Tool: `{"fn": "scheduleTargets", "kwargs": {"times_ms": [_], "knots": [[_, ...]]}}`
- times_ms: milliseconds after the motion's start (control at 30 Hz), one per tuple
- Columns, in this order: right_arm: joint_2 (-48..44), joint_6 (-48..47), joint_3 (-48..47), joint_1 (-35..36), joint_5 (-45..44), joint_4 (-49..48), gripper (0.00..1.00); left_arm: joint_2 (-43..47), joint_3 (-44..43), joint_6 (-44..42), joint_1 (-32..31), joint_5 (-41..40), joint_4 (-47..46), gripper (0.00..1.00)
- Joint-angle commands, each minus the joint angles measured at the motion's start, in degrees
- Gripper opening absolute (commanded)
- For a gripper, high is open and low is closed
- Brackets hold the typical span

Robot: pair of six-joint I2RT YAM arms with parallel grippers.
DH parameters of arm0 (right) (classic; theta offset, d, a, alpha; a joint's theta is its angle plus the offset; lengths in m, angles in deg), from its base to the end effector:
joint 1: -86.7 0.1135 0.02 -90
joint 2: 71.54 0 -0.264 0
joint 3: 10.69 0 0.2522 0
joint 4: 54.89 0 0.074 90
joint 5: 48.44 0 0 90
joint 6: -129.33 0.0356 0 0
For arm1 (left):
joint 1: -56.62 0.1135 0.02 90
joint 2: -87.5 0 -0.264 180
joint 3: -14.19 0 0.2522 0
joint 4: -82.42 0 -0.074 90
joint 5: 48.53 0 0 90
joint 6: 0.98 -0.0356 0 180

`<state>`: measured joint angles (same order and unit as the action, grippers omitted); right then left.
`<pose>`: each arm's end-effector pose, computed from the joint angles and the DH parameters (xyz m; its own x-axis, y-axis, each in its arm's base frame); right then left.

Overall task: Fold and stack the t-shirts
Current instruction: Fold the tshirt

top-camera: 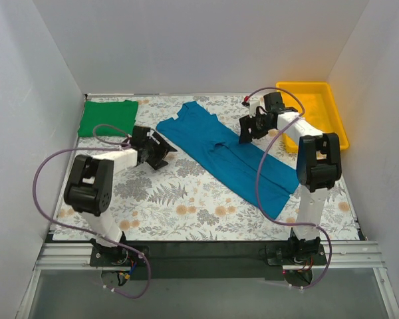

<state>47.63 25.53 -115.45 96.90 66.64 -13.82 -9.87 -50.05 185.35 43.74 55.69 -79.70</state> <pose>0.4433 0.0951 0.1937 -0.6928 -0.3442 -0.6336 -0.5788 0.7896 0.2040 0.3230 -0.0828 0.1531 -0.2810 -0.9241 0.2591 -0.7935 0.0718 -0.6043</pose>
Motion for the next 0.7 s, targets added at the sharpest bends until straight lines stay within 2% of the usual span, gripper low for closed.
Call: {"fn": "scheduleTargets", "kwargs": {"times_ms": [0,100,233,267,300,367,400,433,500,667], "knots": [[-11.58,-9.57,5.73,0.35,5.23,0.55,0.72,-7.65,-9.35,5.0,-0.39,-8.58,4.74,0.66],[-18.96,-12.38,12.22,0.26,6.73,0.55,0.72,-14.86,-16.83,5.97,-0.39,-12.19,10.02,0.62],[-26.17,-14.06,18.57,0.35,8.32,0.29,0.72,-22.33,-24.3,5.36,-0.47,-10.88,12.4,0.54],[-28.45,-14.15,19.36,0.26,8.84,0.03,0.72,-24.61,-25.62,5.09,-0.47,-10.88,13.53,0.49],[-29.6,-14.06,20.33,0.18,9.28,-0.24,0.72,-25.59,-28.16,4.83,-0.47,-10.88,14.33,0.34],[-32.24,-14.15,22.44,0.09,9.98,-1.11,0.72,-27.35,-29.76,3.34,-0.47,-11.49,16.88,0.2],[-32.95,-14.15,22.79,0.0,9.99,-1.21,0.72,-27.44,-30.46,2.72,-0.47,-12.1,17.49,0.09],[-33.56,-14.32,23.23,-0.17,9.99,-1.38,0.72,-27.01,-30.38,2.2,-0.47,-13.5,18.02,0.04],[-34.45,-14.32,23.59,-0.44,10.16,-1.73,0.72,-26.65,-30.55,-0.44,-0.21,-16.93,19.25,0.0],[-35.15,-16.69,24.91,-0.53,12.79,-0.86,0.72,-29.46,-37.93,-7.29,4.79,-19.23,25.32,0.0]]}}
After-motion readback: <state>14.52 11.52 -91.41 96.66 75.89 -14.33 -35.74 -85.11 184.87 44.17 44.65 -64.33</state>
